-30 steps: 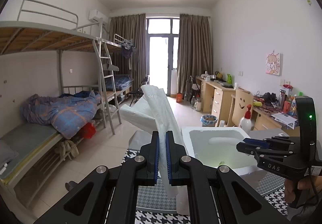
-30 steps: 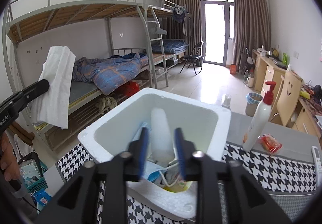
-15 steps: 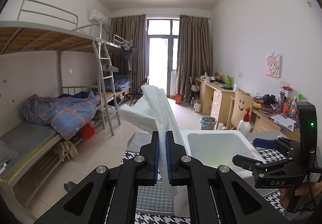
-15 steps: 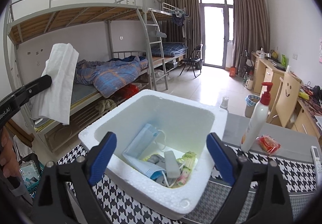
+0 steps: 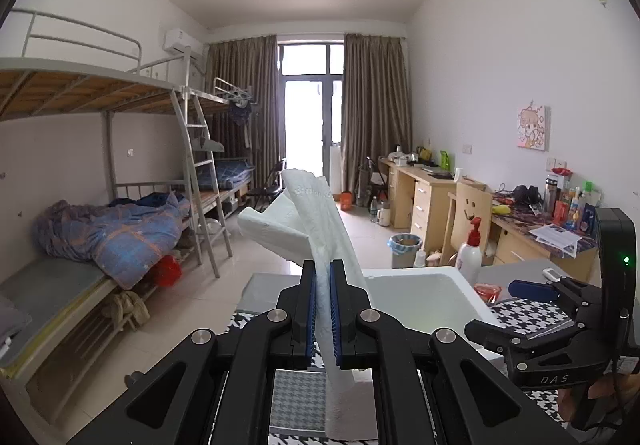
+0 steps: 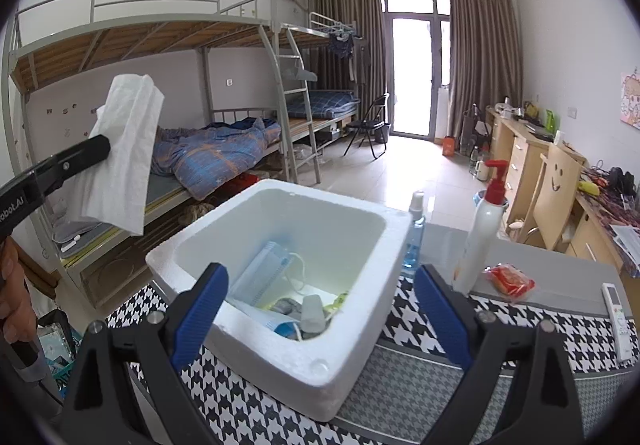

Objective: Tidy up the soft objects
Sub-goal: 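Lower the white cloth into the foam box and open the left tool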

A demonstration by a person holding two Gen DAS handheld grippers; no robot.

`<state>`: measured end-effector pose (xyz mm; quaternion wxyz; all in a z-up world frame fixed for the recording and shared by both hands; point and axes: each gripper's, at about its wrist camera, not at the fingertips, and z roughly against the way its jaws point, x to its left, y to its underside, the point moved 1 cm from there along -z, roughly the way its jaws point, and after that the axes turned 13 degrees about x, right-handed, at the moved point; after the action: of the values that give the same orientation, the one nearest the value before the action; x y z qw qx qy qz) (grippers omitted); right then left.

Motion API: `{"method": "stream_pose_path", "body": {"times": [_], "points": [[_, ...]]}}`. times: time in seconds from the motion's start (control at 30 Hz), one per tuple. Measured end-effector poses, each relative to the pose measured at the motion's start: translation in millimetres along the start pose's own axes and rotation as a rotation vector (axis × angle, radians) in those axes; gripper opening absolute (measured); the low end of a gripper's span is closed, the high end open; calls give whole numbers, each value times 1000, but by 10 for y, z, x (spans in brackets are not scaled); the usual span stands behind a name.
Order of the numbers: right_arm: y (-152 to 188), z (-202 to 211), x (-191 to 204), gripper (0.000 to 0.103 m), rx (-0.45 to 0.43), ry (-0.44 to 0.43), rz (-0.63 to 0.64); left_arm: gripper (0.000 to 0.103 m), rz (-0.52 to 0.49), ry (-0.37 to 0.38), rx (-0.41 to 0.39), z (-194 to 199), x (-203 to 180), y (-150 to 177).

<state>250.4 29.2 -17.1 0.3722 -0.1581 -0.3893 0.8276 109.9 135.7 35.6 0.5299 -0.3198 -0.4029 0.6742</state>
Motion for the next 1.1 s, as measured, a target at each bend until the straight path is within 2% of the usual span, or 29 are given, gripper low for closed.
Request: {"method": "stream_pose_path", "body": {"times": [0.53, 1.1], "points": [[165, 239, -241, 97, -27, 78, -43, 7, -50, 73, 23, -139, -351, -75], [341, 356, -540, 97, -30, 124, -97, 7, -54, 127, 128, -506, -553, -57]]}}
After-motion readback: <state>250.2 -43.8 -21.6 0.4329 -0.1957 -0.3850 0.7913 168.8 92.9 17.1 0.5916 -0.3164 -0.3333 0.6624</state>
